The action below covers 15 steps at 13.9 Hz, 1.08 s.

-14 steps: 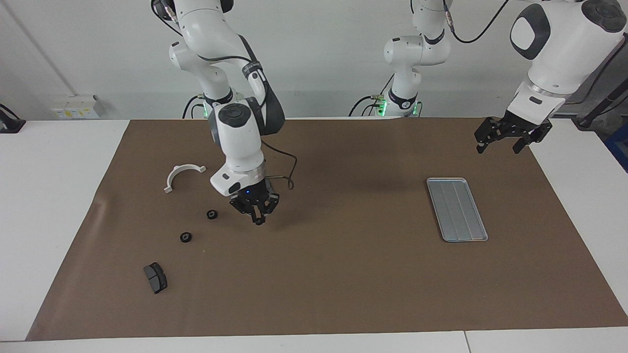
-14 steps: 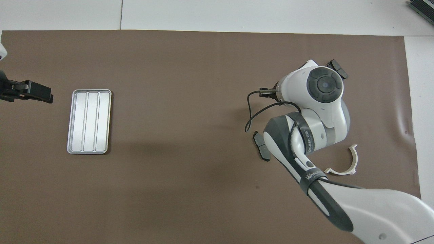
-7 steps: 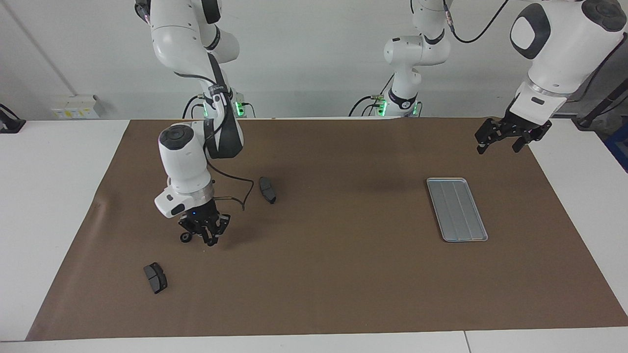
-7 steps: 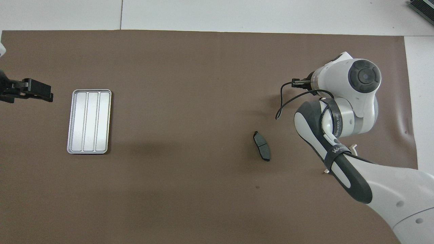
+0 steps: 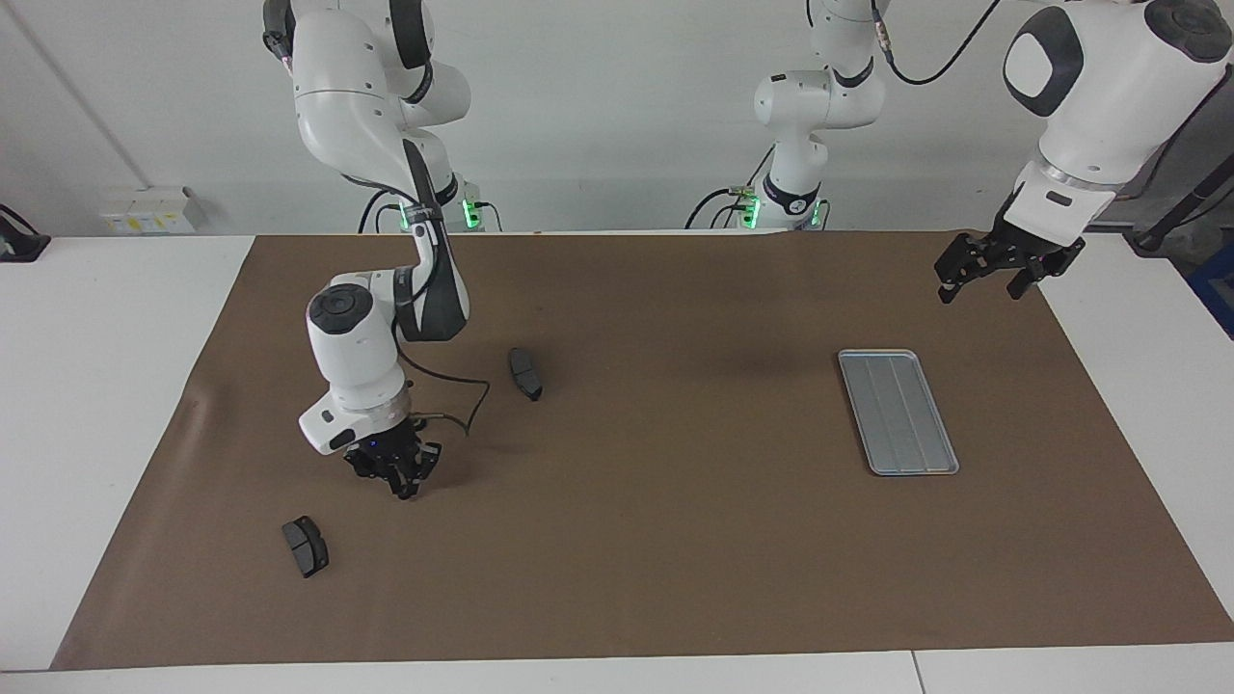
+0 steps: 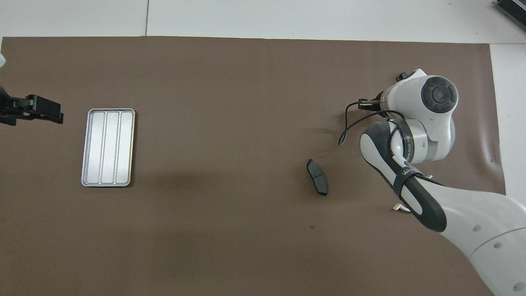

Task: Place bearing gear from tray to pile
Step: 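Carry the gear with the right gripper to the gear pile and release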

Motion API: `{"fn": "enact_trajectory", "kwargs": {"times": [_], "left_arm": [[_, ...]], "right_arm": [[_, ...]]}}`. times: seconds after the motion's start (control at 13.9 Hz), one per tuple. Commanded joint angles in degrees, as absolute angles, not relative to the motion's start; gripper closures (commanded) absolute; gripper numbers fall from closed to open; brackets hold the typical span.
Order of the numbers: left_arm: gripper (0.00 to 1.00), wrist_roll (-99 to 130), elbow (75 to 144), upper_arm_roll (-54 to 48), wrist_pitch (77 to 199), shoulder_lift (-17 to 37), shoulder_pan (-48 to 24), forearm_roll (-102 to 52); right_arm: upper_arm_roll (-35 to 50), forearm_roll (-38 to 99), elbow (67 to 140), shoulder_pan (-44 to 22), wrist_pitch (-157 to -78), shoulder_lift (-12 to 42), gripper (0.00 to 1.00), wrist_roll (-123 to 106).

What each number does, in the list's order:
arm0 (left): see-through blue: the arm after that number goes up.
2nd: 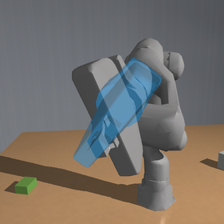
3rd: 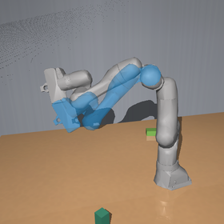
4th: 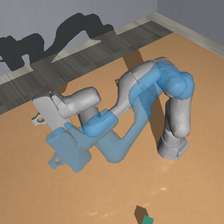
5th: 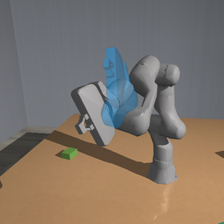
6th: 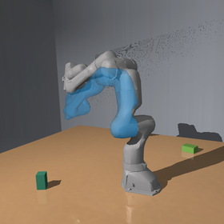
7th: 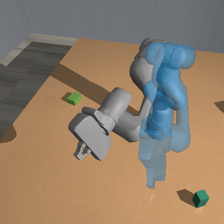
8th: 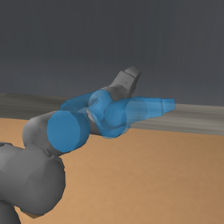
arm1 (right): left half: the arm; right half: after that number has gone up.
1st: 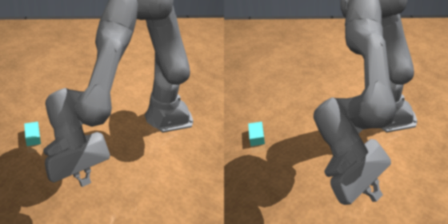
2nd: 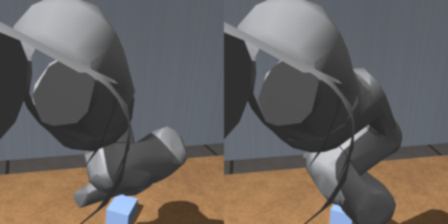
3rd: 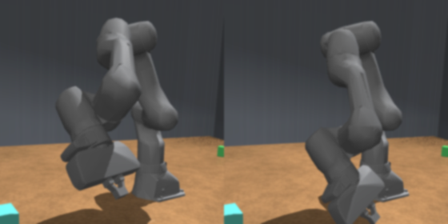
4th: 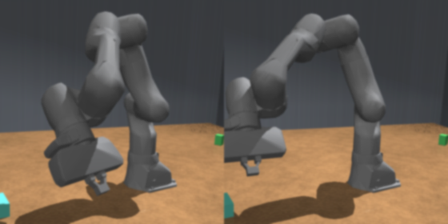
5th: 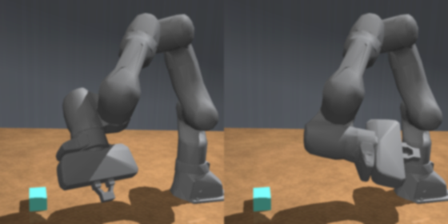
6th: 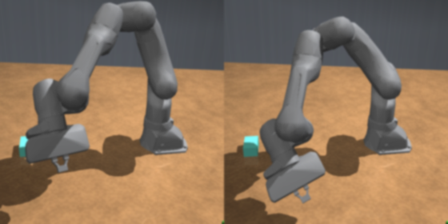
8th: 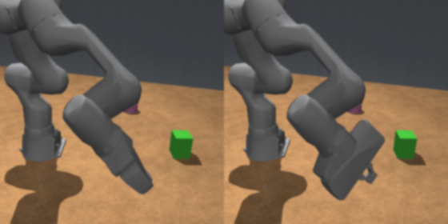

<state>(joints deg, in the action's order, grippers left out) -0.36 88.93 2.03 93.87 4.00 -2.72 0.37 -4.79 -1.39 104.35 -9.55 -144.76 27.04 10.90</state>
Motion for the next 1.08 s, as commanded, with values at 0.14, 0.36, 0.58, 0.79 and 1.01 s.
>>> {"fn": "enact_trajectory", "kwargs": {"times": [0.14,0.36,0.58,0.79,1.01], "left_arm": [[0.0,0.26,91.14,2.37,94.83,2.37,-2.81,-0.09],[0.0,0.26,91.14,2.29,94.83,2.37,-2.81,-0.09],[0.0,0.18,91.14,2.29,94.83,2.37,-2.81,-0.09],[0.0,0.18,91.14,2.29,94.83,2.37,-2.81,-0.09],[0.0,0.26,91.14,2.29,94.83,2.29,-2.81,-0.09]], "right_arm": [[-3.87,-0.53,104.41,-8.53,-147.48,28.48,0.0,9.67],[-3.96,-0.53,103.28,-8.7,-146.87,27.52,0.0,9.84],[-4.31,-0.61,102.66,-8.7,-142.06,23.66,0.0,9.84],[-4.83,-1.41,101.78,-8.44,-135.55,19.35,0.0,9.84],[-5.27,-1.58,98.01,-8.35,-124.4,15.22,0.0,9.58]]}}
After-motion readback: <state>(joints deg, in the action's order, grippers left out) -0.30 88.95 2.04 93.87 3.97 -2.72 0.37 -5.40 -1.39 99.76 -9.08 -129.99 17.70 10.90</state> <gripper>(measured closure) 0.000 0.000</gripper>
